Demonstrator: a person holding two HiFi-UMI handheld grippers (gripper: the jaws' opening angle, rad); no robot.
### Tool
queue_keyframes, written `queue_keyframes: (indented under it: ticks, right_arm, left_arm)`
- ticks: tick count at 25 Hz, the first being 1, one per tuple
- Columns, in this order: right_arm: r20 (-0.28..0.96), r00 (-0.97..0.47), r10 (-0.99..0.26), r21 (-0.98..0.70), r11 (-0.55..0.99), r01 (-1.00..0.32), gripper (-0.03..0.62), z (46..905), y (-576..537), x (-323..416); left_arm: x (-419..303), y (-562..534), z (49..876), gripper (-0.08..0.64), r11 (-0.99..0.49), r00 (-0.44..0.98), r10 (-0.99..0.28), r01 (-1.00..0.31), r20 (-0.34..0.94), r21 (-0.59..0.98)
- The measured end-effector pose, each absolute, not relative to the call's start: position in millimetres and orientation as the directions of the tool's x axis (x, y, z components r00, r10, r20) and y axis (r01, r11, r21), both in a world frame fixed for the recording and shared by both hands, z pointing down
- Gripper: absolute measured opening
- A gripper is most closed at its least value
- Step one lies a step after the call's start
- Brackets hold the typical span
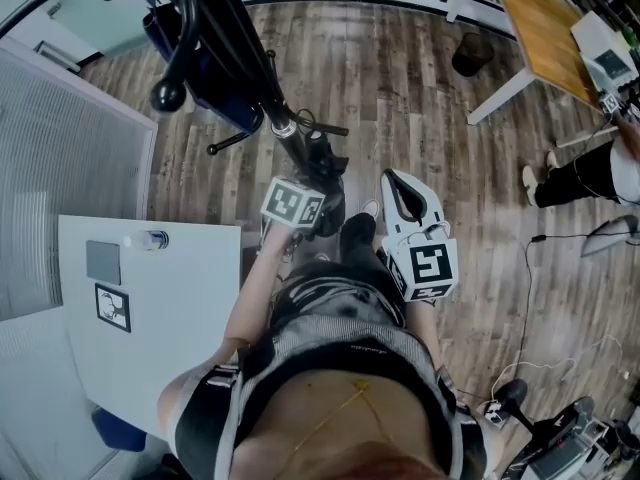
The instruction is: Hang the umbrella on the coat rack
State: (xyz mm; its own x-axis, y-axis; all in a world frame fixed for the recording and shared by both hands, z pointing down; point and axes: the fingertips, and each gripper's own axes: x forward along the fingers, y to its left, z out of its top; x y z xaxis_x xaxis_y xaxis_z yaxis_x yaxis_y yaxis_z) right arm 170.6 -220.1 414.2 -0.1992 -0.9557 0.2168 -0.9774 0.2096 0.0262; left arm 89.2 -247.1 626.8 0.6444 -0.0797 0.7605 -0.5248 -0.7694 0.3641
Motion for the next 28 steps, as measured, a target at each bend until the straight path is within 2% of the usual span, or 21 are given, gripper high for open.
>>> queue_keyframes:
  ticks: [16,21,26,28]
  right_arm:
    - [0.226,-0.220,-0.949,0.028,0.232,-0.972,0.004,417,-218,150]
    - [0.225,-0.230,-0.947,0.032,0.243,-0.969,0.005,414,-217,144]
    - [0.221,-0.254,-0.942,0.030,0.267,-0.963,0.005,415,-218,132]
    - [0.223,-0.263,-0.939,0.028,0.276,-0.961,0.005,416,-218,128]
  left_arm:
    - [66,-241,639,0.267,-0.731,0.649,-0.102,-0.562,0.754,0.386]
    - [65,-269,595,0.278,-0.691,0.727,-0.273,-0.604,0.630,0.397]
    - [65,-271,567,0.270,-0.715,0.777,-0.331,-0.577,0.535,0.396]
    - [67,-266,556,0.241,-0.710,0.807,-0.338,-0.556,0.485,0.431]
